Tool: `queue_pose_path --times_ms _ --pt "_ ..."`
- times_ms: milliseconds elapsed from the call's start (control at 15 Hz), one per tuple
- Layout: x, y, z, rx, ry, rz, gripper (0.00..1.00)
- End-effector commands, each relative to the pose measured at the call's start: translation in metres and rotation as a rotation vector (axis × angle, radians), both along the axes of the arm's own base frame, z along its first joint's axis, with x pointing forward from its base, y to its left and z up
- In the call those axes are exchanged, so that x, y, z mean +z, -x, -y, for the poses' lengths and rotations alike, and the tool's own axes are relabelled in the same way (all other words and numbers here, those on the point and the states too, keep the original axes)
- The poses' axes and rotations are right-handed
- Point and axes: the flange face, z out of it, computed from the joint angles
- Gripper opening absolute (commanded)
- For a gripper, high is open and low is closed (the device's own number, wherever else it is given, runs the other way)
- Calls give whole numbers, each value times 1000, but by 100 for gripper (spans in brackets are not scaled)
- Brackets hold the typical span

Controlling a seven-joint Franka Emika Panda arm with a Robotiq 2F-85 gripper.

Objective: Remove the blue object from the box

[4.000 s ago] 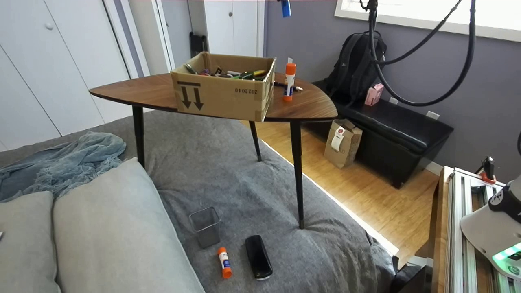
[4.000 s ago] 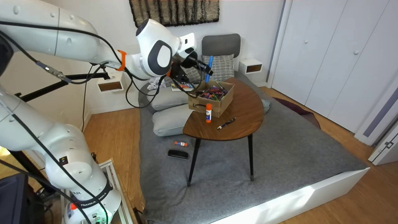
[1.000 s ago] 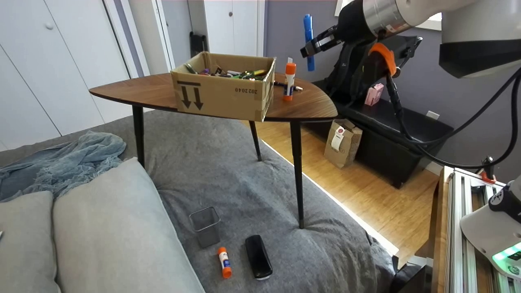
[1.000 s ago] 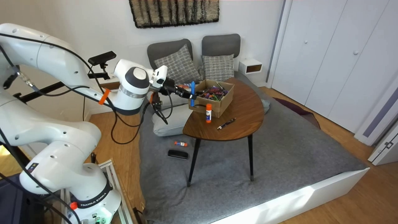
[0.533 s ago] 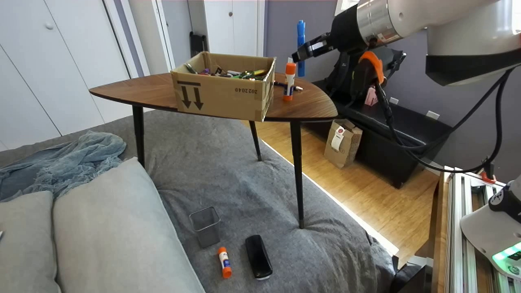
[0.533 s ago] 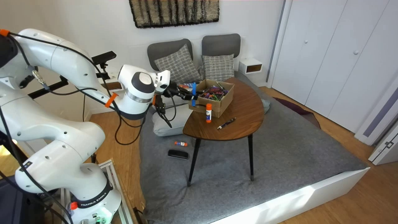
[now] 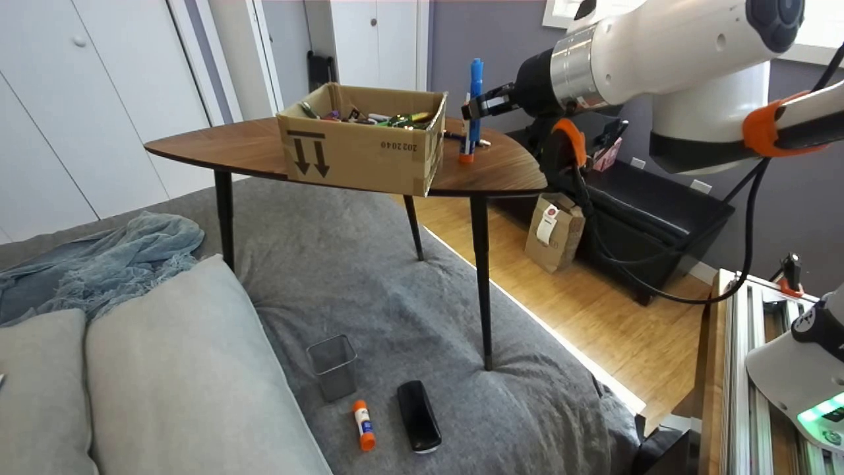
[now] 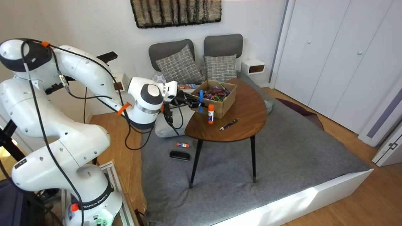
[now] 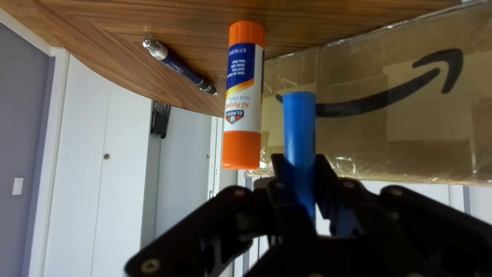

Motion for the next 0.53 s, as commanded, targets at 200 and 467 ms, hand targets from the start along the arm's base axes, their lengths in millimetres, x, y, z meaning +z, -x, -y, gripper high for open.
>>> queue_pose_path --times_ms 200,467 --pt "-34 -6 -13 -17 17 87 5" --pt "-52 -7 -17 -46 9 85 5"
